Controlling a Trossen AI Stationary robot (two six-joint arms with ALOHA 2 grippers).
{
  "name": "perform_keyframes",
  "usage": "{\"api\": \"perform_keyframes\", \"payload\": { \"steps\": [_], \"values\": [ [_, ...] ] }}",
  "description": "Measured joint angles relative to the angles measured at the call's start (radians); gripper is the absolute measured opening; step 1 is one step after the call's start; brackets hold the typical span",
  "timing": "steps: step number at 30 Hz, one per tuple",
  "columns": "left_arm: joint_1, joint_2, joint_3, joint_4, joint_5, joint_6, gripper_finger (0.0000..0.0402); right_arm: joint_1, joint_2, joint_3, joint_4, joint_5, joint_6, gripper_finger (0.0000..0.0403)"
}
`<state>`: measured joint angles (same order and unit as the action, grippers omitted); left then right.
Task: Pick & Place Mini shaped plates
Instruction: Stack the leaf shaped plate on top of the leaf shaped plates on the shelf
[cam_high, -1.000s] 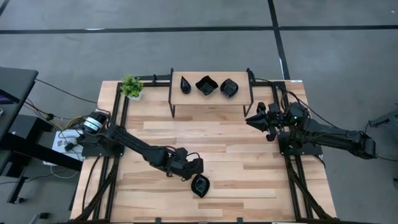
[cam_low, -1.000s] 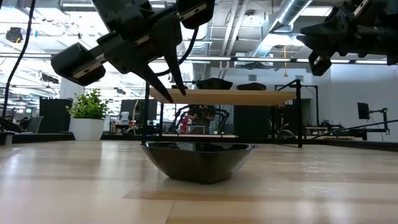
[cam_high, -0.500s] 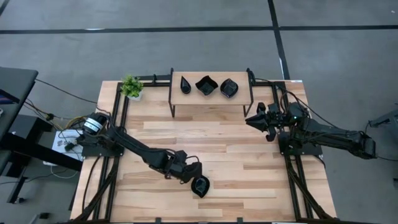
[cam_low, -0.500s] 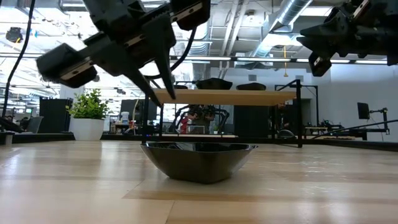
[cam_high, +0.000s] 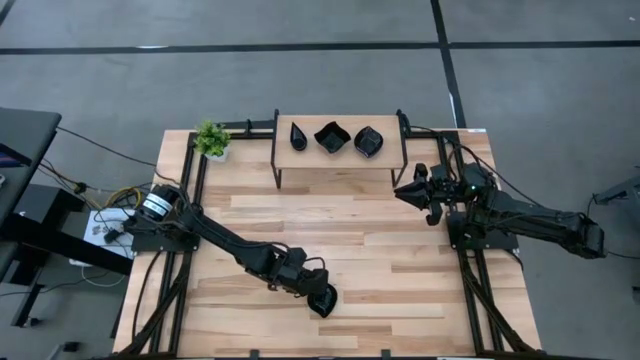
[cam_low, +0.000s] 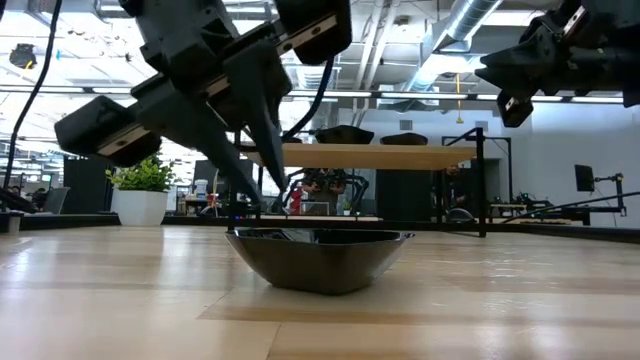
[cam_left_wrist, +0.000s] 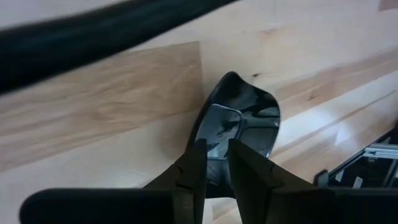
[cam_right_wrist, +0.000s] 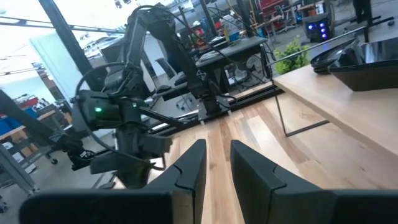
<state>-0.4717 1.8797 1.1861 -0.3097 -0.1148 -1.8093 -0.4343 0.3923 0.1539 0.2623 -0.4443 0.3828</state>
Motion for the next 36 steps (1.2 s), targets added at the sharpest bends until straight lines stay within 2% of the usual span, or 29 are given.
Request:
{"api": "perform_keyframes", "payload": {
  "steps": [10,20,29,36],
  "values": [
    [0.002,0.0,0.0,0.003,-0.004,0.033,0.0066,-0.034,0.0,0.0,-0.025,-0.001,0.001,0.0068],
    [0.003,0.0,0.0,0.012,-0.1,0.033,0.0066,-0.033,0.0,0.0,-0.025,-0.001,0.001,0.0068],
    [0.001,0.0,0.0,0.012,-0.03,0.033,0.0068,-0.033,0.0,0.0,-0.025,-0.002,0.002,0.0068],
    [0.0,0.0,0.0,0.01,0.003,0.079,0.0098,-0.033,0.0,0.0,-0.024,-0.002,0.002,0.0068]
  ]
}}
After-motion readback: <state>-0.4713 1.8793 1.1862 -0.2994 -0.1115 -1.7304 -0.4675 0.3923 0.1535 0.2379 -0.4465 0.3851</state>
